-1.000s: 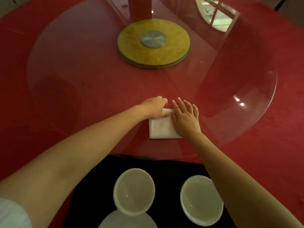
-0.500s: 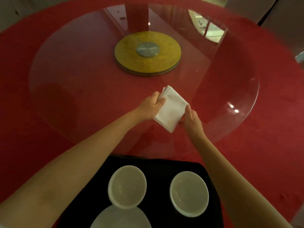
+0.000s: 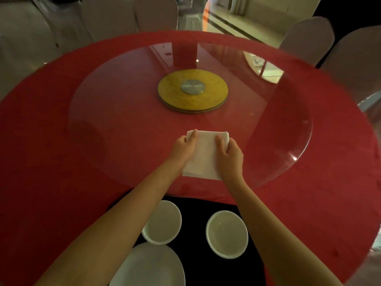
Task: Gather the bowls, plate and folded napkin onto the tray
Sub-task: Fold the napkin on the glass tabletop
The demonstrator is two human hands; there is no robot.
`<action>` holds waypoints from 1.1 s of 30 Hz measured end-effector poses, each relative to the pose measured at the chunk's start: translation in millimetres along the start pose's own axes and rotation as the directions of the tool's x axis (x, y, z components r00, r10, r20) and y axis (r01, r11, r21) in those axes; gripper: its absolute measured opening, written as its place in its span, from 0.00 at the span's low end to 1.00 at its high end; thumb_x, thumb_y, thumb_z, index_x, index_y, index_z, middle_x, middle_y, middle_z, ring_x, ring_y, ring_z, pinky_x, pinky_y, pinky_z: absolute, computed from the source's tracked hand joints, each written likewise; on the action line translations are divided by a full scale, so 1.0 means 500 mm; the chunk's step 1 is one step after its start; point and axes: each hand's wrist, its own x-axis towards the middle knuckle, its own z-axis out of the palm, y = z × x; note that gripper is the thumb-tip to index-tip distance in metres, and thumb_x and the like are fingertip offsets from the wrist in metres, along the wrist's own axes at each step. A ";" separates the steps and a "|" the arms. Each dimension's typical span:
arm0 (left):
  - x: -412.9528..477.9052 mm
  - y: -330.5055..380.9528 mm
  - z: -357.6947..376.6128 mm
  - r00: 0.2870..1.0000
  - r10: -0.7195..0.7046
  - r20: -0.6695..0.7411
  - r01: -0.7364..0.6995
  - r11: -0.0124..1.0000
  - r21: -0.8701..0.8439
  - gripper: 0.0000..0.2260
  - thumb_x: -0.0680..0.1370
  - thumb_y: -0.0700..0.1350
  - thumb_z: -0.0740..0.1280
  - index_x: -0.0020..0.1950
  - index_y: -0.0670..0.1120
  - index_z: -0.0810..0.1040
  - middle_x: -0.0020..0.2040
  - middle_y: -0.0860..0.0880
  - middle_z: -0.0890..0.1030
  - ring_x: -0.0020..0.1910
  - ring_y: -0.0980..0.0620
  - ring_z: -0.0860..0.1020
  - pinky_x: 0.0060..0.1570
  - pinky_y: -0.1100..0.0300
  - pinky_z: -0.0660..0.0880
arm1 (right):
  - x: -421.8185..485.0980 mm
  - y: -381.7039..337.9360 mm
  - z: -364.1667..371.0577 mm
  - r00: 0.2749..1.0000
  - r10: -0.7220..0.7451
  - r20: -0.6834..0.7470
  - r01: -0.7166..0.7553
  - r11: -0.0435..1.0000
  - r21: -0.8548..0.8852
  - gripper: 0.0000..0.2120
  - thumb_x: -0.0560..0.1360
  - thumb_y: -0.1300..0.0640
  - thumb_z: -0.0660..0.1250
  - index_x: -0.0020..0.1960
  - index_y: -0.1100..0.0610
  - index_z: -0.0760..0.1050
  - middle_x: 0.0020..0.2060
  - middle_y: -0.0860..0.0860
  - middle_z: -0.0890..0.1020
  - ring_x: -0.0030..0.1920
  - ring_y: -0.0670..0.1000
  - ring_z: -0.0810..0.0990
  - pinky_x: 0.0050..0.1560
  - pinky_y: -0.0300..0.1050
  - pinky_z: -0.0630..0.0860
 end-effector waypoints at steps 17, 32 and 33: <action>-0.177 -0.053 0.018 0.901 0.406 -0.155 -0.385 0.911 0.146 0.13 0.81 0.48 0.55 0.47 0.40 0.71 0.46 0.38 0.80 0.46 0.39 0.77 0.38 0.57 0.62 | -0.161 -0.019 -0.088 0.981 0.004 -0.195 -0.049 0.973 -0.227 0.23 0.79 0.43 0.54 0.31 0.56 0.66 0.26 0.47 0.72 0.27 0.48 0.69 0.31 0.45 0.63; -0.358 -0.204 -0.037 0.917 0.386 0.098 -0.394 0.914 0.092 0.13 0.81 0.50 0.52 0.47 0.42 0.68 0.44 0.37 0.81 0.44 0.37 0.78 0.40 0.50 0.69 | -0.431 0.021 -0.096 0.949 0.085 -0.304 -0.191 0.921 -0.341 0.21 0.80 0.46 0.54 0.32 0.55 0.68 0.26 0.48 0.74 0.28 0.47 0.71 0.30 0.43 0.62; -0.371 -0.209 -0.038 0.914 0.393 0.103 -0.402 0.911 0.094 0.13 0.81 0.49 0.52 0.48 0.41 0.69 0.44 0.36 0.81 0.44 0.36 0.78 0.40 0.50 0.68 | -0.444 0.023 -0.101 0.949 0.084 -0.303 -0.196 0.912 -0.361 0.20 0.80 0.47 0.54 0.34 0.57 0.70 0.28 0.49 0.75 0.29 0.49 0.72 0.32 0.43 0.63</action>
